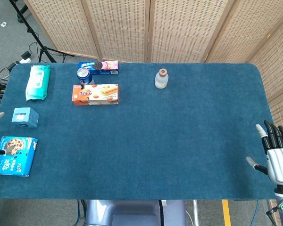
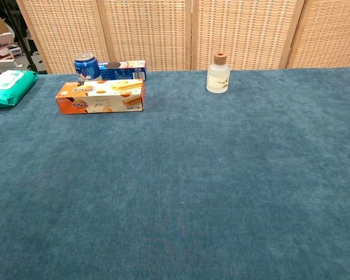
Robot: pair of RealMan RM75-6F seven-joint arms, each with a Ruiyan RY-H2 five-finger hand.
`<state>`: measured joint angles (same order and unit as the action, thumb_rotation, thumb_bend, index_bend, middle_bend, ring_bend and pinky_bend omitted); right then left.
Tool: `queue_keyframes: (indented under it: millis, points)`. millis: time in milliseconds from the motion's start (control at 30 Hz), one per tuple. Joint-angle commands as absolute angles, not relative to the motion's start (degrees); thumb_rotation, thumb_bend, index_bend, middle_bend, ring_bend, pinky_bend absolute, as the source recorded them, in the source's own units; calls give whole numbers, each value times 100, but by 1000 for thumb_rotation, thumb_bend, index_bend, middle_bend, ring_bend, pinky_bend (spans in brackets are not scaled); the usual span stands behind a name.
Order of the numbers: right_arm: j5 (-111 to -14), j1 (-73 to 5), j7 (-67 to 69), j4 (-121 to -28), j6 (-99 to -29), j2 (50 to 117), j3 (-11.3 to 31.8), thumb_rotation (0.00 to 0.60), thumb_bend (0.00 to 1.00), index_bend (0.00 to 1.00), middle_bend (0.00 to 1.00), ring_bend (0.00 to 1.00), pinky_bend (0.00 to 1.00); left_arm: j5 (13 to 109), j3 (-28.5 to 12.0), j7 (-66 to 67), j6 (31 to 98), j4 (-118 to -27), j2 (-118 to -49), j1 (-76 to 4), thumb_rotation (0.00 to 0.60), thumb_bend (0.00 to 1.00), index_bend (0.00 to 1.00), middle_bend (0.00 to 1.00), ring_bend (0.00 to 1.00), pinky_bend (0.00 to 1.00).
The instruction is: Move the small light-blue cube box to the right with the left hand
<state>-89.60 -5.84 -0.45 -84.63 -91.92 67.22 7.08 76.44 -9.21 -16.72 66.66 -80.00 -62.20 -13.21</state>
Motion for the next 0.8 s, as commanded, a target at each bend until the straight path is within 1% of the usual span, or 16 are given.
queue_keyframes:
  millis: [33,167,333,700,767,800]
  points:
    - [-8892,-607,-96,-8440,-9135,6750,731,600,0,0,0,0,0,7549,-1001,-2157,5496,-6789,-6638,-2144,600,0,0,0,0,0]
    - [-8769,-643,-153,-8388,-9016,6795,759,600,0,0,0,0,0,7584,-953,-2467,4852,-5892,-7082,-2557,600,0,0,0,0,0]
    - [-8609,-701,-249,-8321,-8857,6860,800,600,0,0,0,0,0,7721,-916,-2869,4492,-4997,-7552,-2912,600,0,0,0,0,0]
    - [-8296,-756,-328,-8180,-8671,6951,904,600,0,0,0,0,0,7790,-728,-2919,3525,-3746,-8243,-3522,600,0,0,0,0,0]
    - [-8237,-760,-323,-8165,-8654,6959,931,600,0,0,0,0,0,7768,-734,-2865,3486,-3508,-8417,-3590,600,0,27,35,16,38]
    - [-8224,-761,-321,-8163,-8652,6961,938,600,0,0,0,0,0,7761,-731,-2836,3467,-3440,-8459,-3605,600,0,92,86,48,85]
